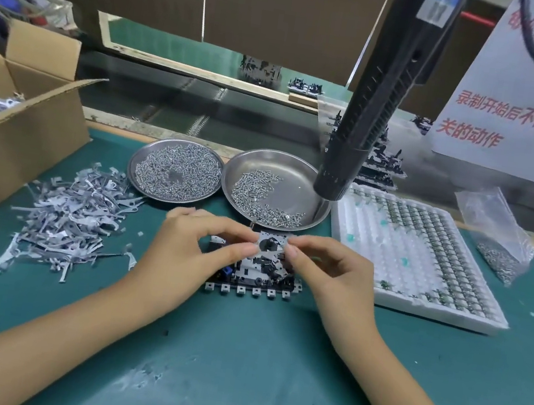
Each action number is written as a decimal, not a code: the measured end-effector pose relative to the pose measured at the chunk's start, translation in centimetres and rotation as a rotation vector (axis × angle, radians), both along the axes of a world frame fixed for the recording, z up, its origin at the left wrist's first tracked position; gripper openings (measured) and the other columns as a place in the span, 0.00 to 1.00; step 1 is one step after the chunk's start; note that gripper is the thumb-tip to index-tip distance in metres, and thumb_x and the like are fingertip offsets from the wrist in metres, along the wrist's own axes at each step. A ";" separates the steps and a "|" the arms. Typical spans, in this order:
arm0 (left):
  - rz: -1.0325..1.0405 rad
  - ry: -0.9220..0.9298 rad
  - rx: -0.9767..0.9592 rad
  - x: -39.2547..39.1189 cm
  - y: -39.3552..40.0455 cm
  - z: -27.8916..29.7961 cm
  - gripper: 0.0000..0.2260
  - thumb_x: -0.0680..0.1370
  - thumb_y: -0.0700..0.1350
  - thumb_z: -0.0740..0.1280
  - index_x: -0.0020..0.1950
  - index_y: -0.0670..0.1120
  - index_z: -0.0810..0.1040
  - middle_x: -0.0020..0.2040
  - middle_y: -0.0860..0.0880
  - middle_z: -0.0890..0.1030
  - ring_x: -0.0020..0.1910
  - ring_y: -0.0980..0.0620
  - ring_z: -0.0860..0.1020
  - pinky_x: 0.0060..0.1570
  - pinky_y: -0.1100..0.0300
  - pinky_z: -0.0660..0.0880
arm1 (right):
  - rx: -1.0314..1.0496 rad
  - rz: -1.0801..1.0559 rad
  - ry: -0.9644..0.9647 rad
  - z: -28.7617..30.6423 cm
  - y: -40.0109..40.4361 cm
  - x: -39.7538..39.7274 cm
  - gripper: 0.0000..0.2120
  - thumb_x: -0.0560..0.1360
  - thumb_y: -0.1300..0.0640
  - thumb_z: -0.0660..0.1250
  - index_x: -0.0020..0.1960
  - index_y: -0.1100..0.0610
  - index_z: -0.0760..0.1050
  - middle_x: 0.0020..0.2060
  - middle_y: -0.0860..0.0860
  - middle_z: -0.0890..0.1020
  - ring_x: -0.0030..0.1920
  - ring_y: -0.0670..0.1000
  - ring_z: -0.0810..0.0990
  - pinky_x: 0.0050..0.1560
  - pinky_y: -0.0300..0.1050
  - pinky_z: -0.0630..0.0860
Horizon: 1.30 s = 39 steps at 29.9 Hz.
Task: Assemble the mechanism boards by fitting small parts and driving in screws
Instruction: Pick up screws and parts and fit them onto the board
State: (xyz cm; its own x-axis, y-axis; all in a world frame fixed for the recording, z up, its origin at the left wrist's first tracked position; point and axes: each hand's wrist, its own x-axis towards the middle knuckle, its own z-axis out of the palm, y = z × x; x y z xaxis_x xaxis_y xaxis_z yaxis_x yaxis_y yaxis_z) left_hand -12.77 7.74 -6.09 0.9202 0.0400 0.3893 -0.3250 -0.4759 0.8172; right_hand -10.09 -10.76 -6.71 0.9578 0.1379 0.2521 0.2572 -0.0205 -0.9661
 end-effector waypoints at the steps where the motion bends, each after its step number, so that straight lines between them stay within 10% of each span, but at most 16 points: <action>1: -0.024 0.029 0.000 0.1 0.1 0.0 0.07 0.66 0.56 0.71 0.42 0.59 0.83 0.42 0.62 0.83 0.45 0.63 0.78 0.59 0.54 0.69 | -0.075 -0.017 -0.059 -0.2 -0.1 0.1 0.07 0.68 0.62 0.75 0.39 0.51 0.84 0.36 0.49 0.84 0.38 0.46 0.81 0.42 0.36 0.76; 6: -0.121 0.132 0.000 0.7 1.0 0.0 0.07 0.69 0.44 0.75 0.44 0.53 0.84 0.39 0.56 0.84 0.41 0.60 0.82 0.45 0.70 0.74 | -0.276 0.001 -0.203 -0.9 0.0 0.2 0.15 0.69 0.71 0.72 0.41 0.51 0.83 0.41 0.47 0.84 0.47 0.45 0.81 0.51 0.34 0.73; 21: -0.122 0.175 0.081 0.8 1.4 0.1 0.08 0.68 0.44 0.76 0.45 0.54 0.83 0.35 0.58 0.84 0.39 0.63 0.81 0.46 0.72 0.72 | -0.529 0.177 -0.401 -1.2 0.1 -0.1 0.11 0.70 0.65 0.74 0.52 0.58 0.83 0.40 0.49 0.84 0.45 0.46 0.77 0.48 0.34 0.70; 29: -0.109 0.155 0.105 0.6 1.2 0.0 0.09 0.69 0.45 0.76 0.48 0.54 0.82 0.35 0.58 0.84 0.39 0.63 0.80 0.57 0.47 0.73 | -0.566 0.154 -0.495 -1.7 0.2 0.0 0.10 0.71 0.65 0.73 0.51 0.57 0.82 0.38 0.48 0.82 0.44 0.44 0.75 0.46 0.30 0.68; 34: -0.129 0.196 0.129 0.6 1.4 -0.2 0.11 0.70 0.46 0.76 0.49 0.58 0.81 0.37 0.60 0.84 0.39 0.42 0.80 0.48 0.50 0.75 | -0.607 0.123 -0.565 -1.9 0.4 -0.1 0.08 0.72 0.64 0.71 0.51 0.58 0.82 0.39 0.48 0.82 0.43 0.48 0.76 0.46 0.36 0.71; 39: -0.149 0.227 0.098 0.8 1.4 -0.5 0.12 0.70 0.47 0.75 0.49 0.60 0.80 0.38 0.61 0.84 0.40 0.48 0.80 0.50 0.56 0.73 | -0.688 -0.018 -0.678 -2.7 0.8 -0.6 0.06 0.72 0.64 0.69 0.47 0.64 0.82 0.42 0.55 0.81 0.44 0.53 0.78 0.47 0.36 0.72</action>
State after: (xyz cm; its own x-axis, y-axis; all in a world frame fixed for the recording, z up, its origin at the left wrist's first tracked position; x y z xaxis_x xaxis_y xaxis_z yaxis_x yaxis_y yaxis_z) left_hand -11.94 9.14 -6.56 0.9771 -0.1303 0.1684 -0.2119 -0.5170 0.8293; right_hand -10.73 -9.95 -9.42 0.6422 0.4484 0.6217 0.7497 -0.5363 -0.3877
